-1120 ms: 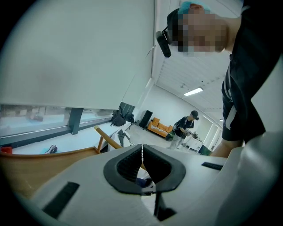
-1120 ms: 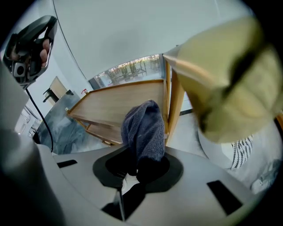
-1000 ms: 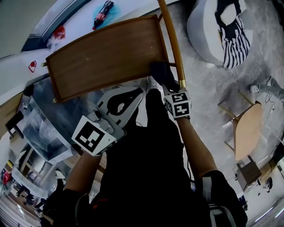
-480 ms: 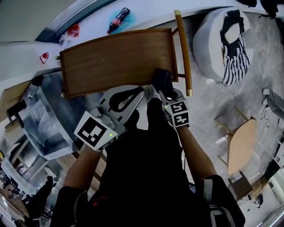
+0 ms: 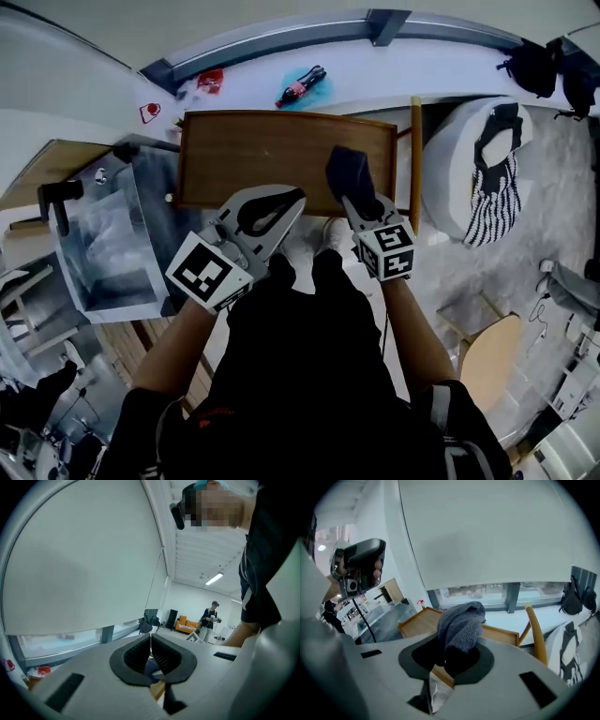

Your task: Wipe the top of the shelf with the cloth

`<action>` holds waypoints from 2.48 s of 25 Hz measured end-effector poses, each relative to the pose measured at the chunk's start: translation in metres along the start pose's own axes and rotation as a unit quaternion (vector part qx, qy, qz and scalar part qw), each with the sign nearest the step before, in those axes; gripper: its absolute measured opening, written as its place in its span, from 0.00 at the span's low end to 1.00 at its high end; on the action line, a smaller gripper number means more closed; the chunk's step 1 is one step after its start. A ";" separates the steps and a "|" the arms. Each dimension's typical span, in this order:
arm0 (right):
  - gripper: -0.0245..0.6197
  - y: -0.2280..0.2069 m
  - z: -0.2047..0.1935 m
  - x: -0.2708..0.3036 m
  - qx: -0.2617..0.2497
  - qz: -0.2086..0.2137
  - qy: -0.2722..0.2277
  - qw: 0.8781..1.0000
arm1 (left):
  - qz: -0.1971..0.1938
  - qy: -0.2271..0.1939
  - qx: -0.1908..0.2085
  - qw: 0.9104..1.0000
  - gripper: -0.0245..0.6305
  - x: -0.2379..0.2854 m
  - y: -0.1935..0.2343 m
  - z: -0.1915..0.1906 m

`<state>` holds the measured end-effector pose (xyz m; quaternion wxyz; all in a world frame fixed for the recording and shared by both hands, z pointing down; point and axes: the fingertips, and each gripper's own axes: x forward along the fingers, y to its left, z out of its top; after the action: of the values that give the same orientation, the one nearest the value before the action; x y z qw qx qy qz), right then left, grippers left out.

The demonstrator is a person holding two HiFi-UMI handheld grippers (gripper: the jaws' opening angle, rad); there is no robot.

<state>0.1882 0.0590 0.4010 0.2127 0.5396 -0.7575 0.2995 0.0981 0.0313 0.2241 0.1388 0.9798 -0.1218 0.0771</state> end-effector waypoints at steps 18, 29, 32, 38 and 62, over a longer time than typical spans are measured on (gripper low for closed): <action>0.15 0.066 0.182 -0.045 -0.072 0.076 -0.142 0.984 | 0.091 -0.084 0.060 0.991 0.08 -0.066 0.045 0.093; 0.15 0.101 0.246 -0.076 -0.099 0.113 -0.205 0.967 | 0.115 -0.112 0.068 0.985 0.08 -0.081 0.057 0.119; 0.15 0.108 0.252 -0.081 -0.104 0.120 -0.212 0.964 | 0.118 -0.118 0.068 0.984 0.08 -0.084 0.057 0.122; 0.15 0.118 0.258 -0.087 -0.109 0.131 -0.216 0.961 | 0.124 -0.122 0.065 0.983 0.08 -0.090 0.055 0.122; 0.15 0.130 0.246 -0.085 -0.119 0.139 -0.200 0.962 | 0.127 -0.116 0.051 0.984 0.08 -0.095 0.049 0.109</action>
<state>0.0937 -0.0199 0.1373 0.0758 0.4489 -0.8823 0.1191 0.0072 -0.0252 0.1156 0.0630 0.9644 -0.2566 -0.0135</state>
